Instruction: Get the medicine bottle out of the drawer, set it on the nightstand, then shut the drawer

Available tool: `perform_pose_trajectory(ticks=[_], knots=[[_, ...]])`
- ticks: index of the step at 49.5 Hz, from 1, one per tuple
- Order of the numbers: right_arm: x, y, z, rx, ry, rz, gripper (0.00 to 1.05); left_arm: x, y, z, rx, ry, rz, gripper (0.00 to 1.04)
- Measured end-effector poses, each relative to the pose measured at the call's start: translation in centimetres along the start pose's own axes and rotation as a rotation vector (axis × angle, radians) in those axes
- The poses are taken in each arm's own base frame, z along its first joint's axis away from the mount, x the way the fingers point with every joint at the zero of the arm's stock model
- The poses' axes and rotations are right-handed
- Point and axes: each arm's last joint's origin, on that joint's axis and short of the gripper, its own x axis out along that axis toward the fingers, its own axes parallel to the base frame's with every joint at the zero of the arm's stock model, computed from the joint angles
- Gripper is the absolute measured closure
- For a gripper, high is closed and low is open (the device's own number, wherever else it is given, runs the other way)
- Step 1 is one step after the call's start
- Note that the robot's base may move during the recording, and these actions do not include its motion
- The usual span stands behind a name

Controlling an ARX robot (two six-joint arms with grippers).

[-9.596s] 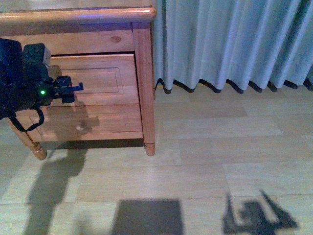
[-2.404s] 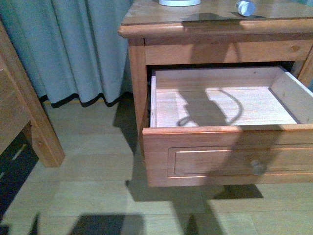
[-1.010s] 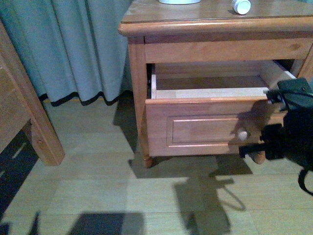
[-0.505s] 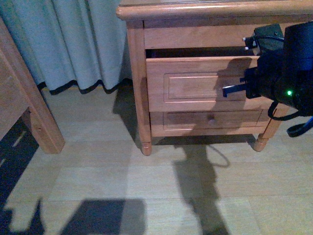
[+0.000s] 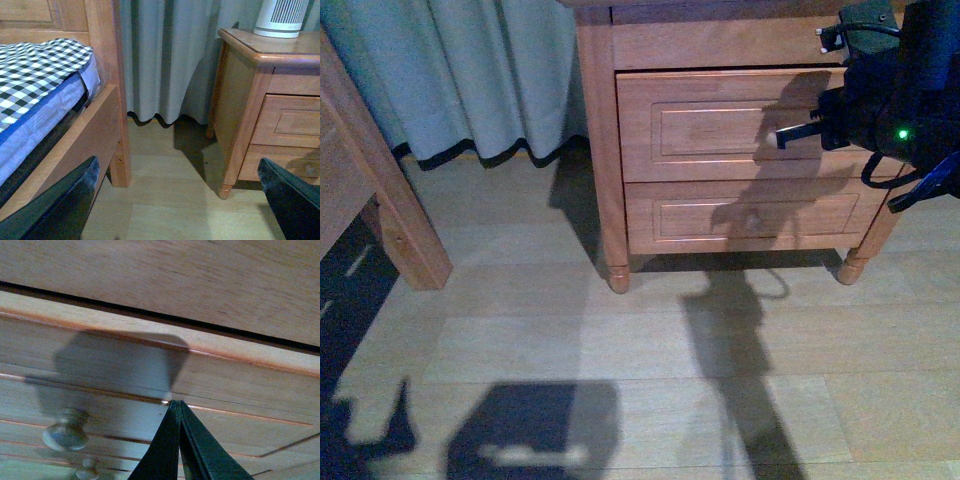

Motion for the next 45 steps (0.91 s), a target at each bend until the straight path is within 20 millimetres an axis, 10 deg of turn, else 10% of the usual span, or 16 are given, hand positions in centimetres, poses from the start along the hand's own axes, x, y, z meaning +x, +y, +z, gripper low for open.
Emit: perform_pose_trajectory(ticks=[35, 45], knots=[[0.3, -3.0, 0.2, -0.007, -0.076, 0.066, 1.02, 0.0, 0.0, 0.0, 0.0, 0.0, 0.0, 0.07], [-3.2, -2.8, 1.1, 0.09, -0.123, 0.087, 1.02, 0.0, 0.0, 0.0, 0.0, 0.0, 0.0, 0.07]])
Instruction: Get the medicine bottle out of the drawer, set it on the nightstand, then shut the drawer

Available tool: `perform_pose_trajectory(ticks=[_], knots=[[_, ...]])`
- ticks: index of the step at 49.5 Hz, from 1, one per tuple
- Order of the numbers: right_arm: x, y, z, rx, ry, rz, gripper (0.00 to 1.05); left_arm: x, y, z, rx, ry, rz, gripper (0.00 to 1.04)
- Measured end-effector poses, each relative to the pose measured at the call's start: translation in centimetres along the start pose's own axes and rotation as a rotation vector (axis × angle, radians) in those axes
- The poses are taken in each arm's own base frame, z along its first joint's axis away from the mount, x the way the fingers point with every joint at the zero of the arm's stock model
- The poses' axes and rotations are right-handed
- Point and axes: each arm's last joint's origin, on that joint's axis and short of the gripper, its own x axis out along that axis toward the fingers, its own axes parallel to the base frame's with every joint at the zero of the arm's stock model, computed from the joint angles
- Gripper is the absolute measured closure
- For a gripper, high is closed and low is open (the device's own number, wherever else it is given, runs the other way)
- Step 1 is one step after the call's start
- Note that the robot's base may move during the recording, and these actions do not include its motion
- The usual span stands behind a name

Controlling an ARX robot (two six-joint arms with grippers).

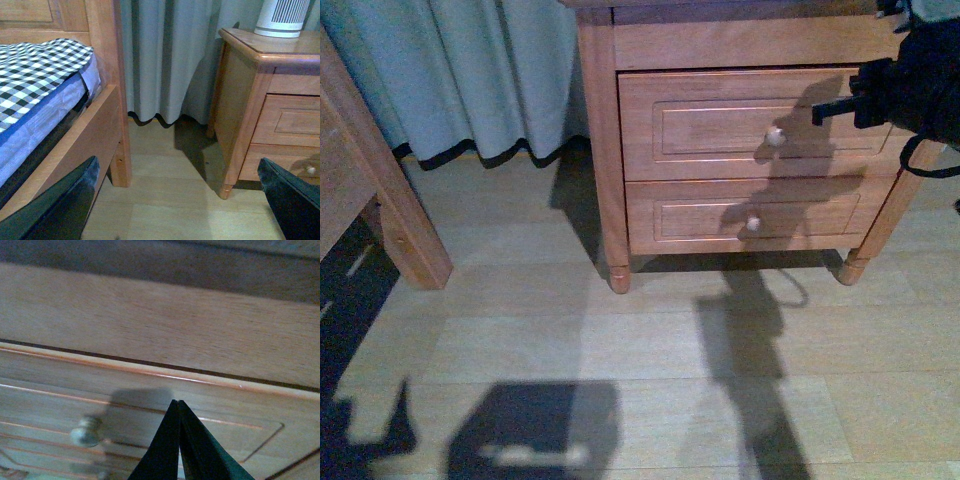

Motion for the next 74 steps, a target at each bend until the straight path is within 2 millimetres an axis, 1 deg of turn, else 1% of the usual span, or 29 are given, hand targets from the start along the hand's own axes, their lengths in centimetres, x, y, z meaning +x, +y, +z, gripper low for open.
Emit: perform_pose_trajectory(ticks=[4, 7, 9, 10, 13, 14, 17, 18, 21, 22, 23, 24, 26, 28, 29, 31, 34, 37, 39, 40, 41, 43, 44, 46, 48, 51, 57, 58, 74], knots=[[-1.9, 0.5, 0.6, 0.052, 0.001, 0.012, 1.02, 0.0, 0.0, 0.0, 0.0, 0.0, 0.0, 0.07], [-3.5, 1.1, 0.9, 0.091, 0.019, 0.024, 1.02, 0.0, 0.0, 0.0, 0.0, 0.0, 0.0, 0.07], [-5.0, 1.6, 1.2, 0.118, 0.032, 0.036, 1.02, 0.0, 0.0, 0.0, 0.0, 0.0, 0.0, 0.07], [-5.4, 1.7, 1.2, 0.127, 0.035, 0.039, 1.02, 0.0, 0.0, 0.0, 0.0, 0.0, 0.0, 0.07], [-7.5, 2.3, 2.4, 0.176, 0.061, 0.049, 1.02, 0.0, 0.0, 0.0, 0.0, 0.0, 0.0, 0.07], [-7.9, 2.4, 2.7, 0.183, 0.064, 0.049, 1.02, 0.0, 0.0, 0.0, 0.0, 0.0, 0.0, 0.07], [-10.1, 2.9, 5.0, 0.225, 0.058, 0.063, 1.02, 0.0, 0.0, 0.0, 0.0, 0.0, 0.0, 0.07], [-10.4, 2.9, 5.4, 0.237, 0.055, 0.066, 1.02, 0.0, 0.0, 0.0, 0.0, 0.0, 0.0, 0.07], [-12.6, 3.2, 8.9, 0.258, 0.02, 0.071, 1.02, 0.0, 0.0, 0.0, 0.0, 0.0, 0.0, 0.07], [-13.9, 3.2, 10.7, 0.271, -0.003, 0.078, 1.02, 0.0, 0.0, 0.0, 0.0, 0.0, 0.0, 0.07], [-14.9, 3.2, 12.1, 0.279, -0.029, 0.084, 1.02, 0.0, 0.0, 0.0, 0.0, 0.0, 0.0, 0.07], [-16.3, 3.3, 13.9, 0.289, -0.044, 0.091, 1.02, 0.0, 0.0, 0.0, 0.0, 0.0, 0.0, 0.07], [-19.6, 3.1, 17.5, 0.297, -0.101, 0.103, 1.02, 0.0, 0.0, 0.0, 0.0, 0.0, 0.0, 0.07], [-23.2, 2.8, 20.6, 0.305, -0.16, 0.118, 1.02, 0.0, 0.0, 0.0, 0.0, 0.0, 0.0, 0.07], [-24.5, 2.8, 21.4, 0.305, -0.176, 0.121, 1.02, 0.0, 0.0, 0.0, 0.0, 0.0, 0.0, 0.07], [-28.3, 2.3, 23.1, 0.306, -0.222, 0.132, 1.02, 0.0, 0.0, 0.0, 0.0, 0.0, 0.0, 0.07], [-33.8, 2.1, 23.8, 0.293, -0.273, 0.139, 1.02, 0.0, 0.0, 0.0, 0.0, 0.0, 0.0, 0.07], [-37.6, 1.8, 23.1, 0.264, -0.346, 0.149, 1.02, 0.0, 0.0, 0.0, 0.0, 0.0, 0.0, 0.07], [-39.5, 1.3, 22.3, 0.242, -0.447, 0.144, 1.02, 0.0, 0.0, 0.0, 0.0, 0.0, 0.0, 0.07], [-39.8, 1.1, 21.8, 0.234, -0.469, 0.127, 1.02, 0.0, 0.0, 0.0, 0.0, 0.0, 0.0, 0.07], [-39.7, 1.0, 20.9, 0.23, -0.475, 0.113, 1.02, 0.0, 0.0, 0.0, 0.0, 0.0, 0.0, 0.07], [-38.9, 0.7, 18.6, 0.22, -0.453, 0.068, 1.01, 0.0, 0.0, 0.0, 0.0, 0.0, 0.0, 0.07], [-38.6, 0.6, 17.9, 0.211, -0.425, 0.042, 1.0, 0.0, 0.0, 0.0, 0.0, 0.0, 0.0, 0.07], [-38.1, 0.4, 16.2, 0.181, -0.329, -0.015, 1.02, 0.0, 0.0, 0.0, 0.0, 0.0, 0.0, 0.07], [-37.7, 0.3, 14.1, 0.163, -0.253, -0.047, 1.02, 0.0, 0.0, 0.0, 0.0, 0.0, 0.0, 0.07], [-36.7, 0.8, 9.2, 0.129, -0.196, -0.052, 1.02, 0.0, 0.0, 0.0, 0.0, 0.0, 0.0, 0.07], [-35.4, 1.4, 1.8, 0.11, -0.17, -0.056, 1.02, 0.0, 0.0, 0.0, 0.0, 0.0, 0.0, 0.07], [-35.3, 1.5, 1.4, 0.107, -0.162, -0.055, 1.02, 0.0, 0.0, 0.0, 0.0, 0.0, 0.0, 0.07], [-35.4, 1.4, 1.5, 0.104, -0.182, -0.059, 1.02, 0.0, 0.0, 0.0, 0.001, 0.0, 0.0, 0.07]])
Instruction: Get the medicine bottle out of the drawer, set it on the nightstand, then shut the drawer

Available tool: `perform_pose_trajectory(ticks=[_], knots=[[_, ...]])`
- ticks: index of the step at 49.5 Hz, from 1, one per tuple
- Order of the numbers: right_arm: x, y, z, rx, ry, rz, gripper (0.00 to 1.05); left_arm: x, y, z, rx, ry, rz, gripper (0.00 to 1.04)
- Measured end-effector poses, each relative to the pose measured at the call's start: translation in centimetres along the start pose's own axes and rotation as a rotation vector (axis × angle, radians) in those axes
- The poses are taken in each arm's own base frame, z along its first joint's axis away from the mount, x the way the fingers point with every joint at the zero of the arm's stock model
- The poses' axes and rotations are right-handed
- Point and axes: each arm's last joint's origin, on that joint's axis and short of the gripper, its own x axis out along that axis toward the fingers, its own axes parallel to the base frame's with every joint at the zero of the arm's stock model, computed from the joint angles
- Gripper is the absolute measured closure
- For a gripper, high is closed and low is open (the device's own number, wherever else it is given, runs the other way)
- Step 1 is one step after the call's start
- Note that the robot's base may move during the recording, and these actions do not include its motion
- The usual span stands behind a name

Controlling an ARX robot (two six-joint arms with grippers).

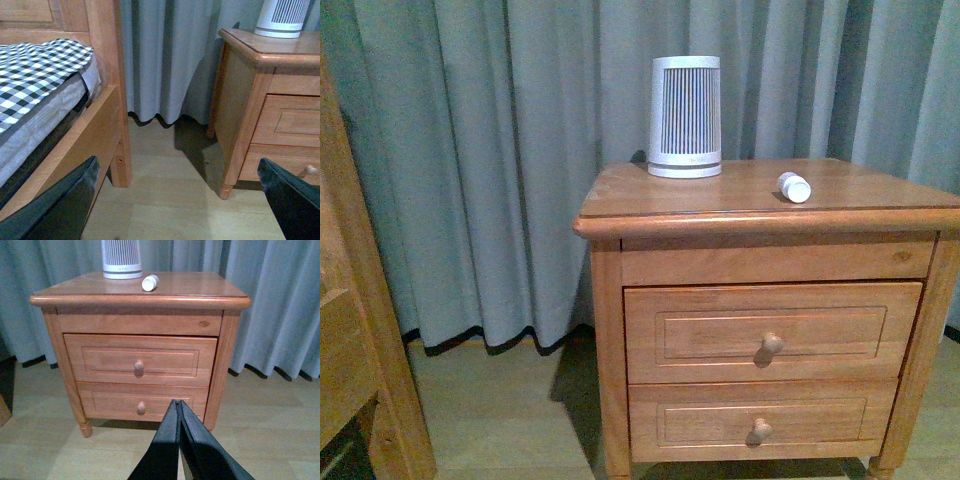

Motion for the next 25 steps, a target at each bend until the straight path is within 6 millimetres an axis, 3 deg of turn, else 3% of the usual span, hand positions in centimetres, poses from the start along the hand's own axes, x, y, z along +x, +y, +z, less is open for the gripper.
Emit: perform_pose_trajectory(ticks=[25], knots=[[0.0, 0.0, 0.0, 0.0, 0.0, 0.0, 1.02, 0.0, 0.0, 0.0, 0.0, 0.0, 0.0, 0.07]])
